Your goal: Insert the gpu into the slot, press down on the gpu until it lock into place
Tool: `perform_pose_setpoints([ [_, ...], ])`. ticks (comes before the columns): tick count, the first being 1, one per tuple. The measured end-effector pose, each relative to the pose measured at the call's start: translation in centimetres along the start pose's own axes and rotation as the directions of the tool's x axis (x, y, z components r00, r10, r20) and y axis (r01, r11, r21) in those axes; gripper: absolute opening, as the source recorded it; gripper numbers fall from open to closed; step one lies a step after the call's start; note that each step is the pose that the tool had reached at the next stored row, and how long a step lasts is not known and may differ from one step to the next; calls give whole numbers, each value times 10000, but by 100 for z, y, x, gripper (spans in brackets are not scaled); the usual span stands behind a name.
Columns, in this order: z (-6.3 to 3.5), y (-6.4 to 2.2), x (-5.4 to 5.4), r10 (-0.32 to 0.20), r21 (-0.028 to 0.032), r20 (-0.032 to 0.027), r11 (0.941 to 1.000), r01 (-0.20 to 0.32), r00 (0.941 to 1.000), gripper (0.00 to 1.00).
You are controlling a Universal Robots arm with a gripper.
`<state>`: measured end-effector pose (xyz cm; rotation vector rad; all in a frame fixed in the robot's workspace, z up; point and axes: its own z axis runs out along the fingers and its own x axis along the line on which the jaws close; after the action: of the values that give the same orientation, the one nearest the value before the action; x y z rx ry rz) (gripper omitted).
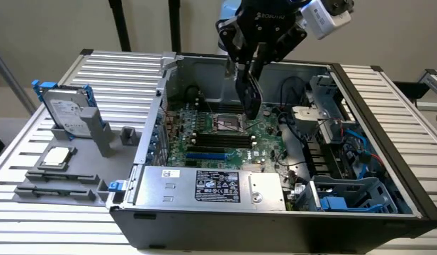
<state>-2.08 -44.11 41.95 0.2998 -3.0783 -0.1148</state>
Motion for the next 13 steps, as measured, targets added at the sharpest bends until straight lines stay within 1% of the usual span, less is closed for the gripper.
perform_pose_setpoints([
  [2,1,0,0,-369,14,-27,9993,369,9993,26],
  [4,2,0,0,-721,27,-53,9974,721,9974,26],
  [7,3,0,0,-1262,46,-96,9920,1263,9920,26],
  [10,5,-1,0,-1798,60,-140,9837,1799,9836,26],
  [13,7,-1,0,-2343,73,-183,9721,2345,9720,26],
])
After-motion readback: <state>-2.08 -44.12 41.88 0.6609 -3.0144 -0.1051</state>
